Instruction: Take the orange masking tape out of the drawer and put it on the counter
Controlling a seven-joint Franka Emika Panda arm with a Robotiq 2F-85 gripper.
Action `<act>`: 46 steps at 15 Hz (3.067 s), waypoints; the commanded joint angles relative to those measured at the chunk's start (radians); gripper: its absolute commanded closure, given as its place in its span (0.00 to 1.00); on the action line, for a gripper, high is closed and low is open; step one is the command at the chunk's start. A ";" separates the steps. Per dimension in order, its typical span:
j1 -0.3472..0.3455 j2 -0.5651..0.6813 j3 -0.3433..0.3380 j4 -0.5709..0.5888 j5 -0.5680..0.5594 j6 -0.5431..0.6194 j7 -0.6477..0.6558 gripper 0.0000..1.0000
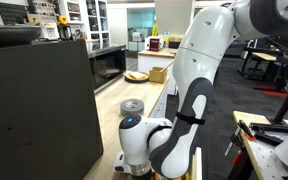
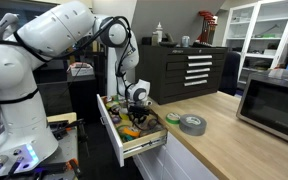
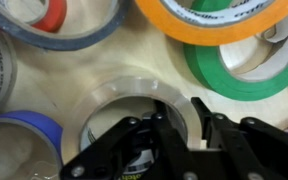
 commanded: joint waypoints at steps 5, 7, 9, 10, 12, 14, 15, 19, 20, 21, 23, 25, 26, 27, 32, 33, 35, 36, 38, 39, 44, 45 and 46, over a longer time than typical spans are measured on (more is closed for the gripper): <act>-0.017 -0.006 0.017 -0.007 -0.014 0.003 -0.001 0.94; -0.013 -0.013 0.016 -0.013 -0.014 0.001 0.005 0.94; -0.010 -0.030 0.017 -0.025 -0.012 -0.005 0.012 0.94; -0.012 -0.044 0.022 -0.034 -0.009 -0.011 0.013 0.94; -0.006 -0.065 0.025 -0.047 -0.009 -0.015 0.022 0.94; -0.003 -0.089 0.030 -0.062 -0.007 -0.019 0.030 0.94; 0.000 -0.101 0.030 -0.069 -0.007 -0.021 0.035 0.94; 0.009 -0.162 0.030 -0.105 -0.007 -0.028 0.055 0.94; 0.013 -0.178 0.029 -0.115 -0.008 -0.028 0.062 0.94; 0.016 -0.192 0.027 -0.124 -0.008 -0.028 0.067 0.94; 0.023 -0.221 0.028 -0.144 -0.006 -0.030 0.079 0.94; 0.012 -0.242 0.025 -0.162 -0.007 -0.028 0.070 0.94; 0.014 -0.253 0.025 -0.171 -0.005 -0.032 0.074 0.94; 0.013 -0.264 0.023 -0.181 -0.004 -0.035 0.074 0.95; 0.019 -0.317 0.037 -0.218 0.025 -0.094 0.113 0.98; 0.023 -0.328 0.036 -0.227 0.029 -0.107 0.127 0.73; 0.021 -0.344 0.041 -0.238 0.041 -0.134 0.141 0.71; 0.018 -0.353 0.045 -0.245 0.050 -0.143 0.144 0.64; 0.015 -0.366 0.049 -0.255 0.068 -0.156 0.151 0.51; 0.014 -0.372 0.052 -0.260 0.079 -0.162 0.154 0.45; 0.007 -0.389 0.052 -0.279 0.131 -0.200 0.164 0.14; 0.007 -0.388 0.052 -0.281 0.142 -0.211 0.170 0.07; 0.007 -0.384 0.047 -0.283 0.149 -0.225 0.176 0.02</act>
